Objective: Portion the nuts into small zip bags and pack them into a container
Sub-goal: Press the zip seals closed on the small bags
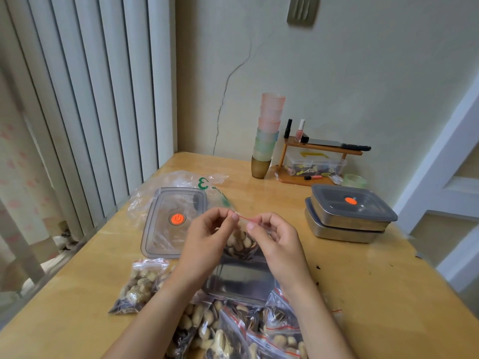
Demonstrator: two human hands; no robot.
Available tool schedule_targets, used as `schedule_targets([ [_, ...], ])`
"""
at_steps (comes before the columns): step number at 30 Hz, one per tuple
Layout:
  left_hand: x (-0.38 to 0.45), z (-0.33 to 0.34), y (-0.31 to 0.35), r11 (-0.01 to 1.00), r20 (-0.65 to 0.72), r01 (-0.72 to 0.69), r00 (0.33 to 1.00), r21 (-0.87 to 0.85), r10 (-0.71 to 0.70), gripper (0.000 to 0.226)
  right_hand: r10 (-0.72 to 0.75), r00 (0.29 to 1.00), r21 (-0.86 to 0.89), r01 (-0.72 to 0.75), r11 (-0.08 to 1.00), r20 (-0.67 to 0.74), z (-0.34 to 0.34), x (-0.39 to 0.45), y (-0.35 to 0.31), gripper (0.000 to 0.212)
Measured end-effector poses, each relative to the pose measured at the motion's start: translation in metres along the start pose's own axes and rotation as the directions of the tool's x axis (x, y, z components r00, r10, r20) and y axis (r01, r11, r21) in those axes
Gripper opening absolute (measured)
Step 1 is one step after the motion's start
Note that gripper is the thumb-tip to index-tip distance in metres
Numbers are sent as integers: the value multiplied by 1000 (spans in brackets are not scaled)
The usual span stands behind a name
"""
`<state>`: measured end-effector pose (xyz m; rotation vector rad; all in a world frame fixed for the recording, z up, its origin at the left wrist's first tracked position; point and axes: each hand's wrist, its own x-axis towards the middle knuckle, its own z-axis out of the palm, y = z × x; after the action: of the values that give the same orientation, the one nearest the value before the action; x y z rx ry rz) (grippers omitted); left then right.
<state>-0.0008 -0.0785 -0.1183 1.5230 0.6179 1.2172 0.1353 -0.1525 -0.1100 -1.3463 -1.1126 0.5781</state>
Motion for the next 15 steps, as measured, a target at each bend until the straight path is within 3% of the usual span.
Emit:
schedule_targets([
  [3, -1, 1, 0, 1000, 36, 8, 999, 14, -9, 31, -19, 1000, -25, 19, 999, 8, 1, 1, 0, 28],
  [5, -1, 2, -1, 1000, 48, 23, 999, 7, -23, 34, -34, 999, -33, 34, 999, -6, 1, 1, 0, 22],
  [7, -2, 2, -1, 999, 58, 47, 997, 1, -47, 31, -45, 999, -53, 44, 998, -16, 0, 0, 1, 10],
  [15, -2, 3, -2, 999, 94, -15, 996, 43, 11, 11, -82, 997, -176, 79, 981, -9, -4, 0, 1, 8],
])
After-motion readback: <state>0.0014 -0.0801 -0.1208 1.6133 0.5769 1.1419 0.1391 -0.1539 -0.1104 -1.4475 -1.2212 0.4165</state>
